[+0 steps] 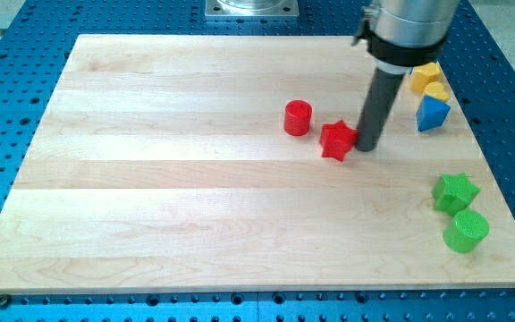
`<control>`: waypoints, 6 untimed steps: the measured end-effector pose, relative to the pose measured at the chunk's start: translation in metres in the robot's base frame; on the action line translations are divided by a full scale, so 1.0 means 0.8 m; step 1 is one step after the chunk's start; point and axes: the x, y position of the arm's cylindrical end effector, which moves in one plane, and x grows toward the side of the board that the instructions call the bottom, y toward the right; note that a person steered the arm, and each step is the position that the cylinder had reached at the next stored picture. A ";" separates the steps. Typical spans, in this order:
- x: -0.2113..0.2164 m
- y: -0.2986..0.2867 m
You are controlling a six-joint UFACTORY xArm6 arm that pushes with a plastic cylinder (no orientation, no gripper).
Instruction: Slide the red circle slightly to the left
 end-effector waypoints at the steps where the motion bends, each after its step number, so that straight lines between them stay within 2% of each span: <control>1: 0.010 -0.049; 2: 0.047 -0.045; 4: -0.010 -0.046; 6: -0.039 -0.063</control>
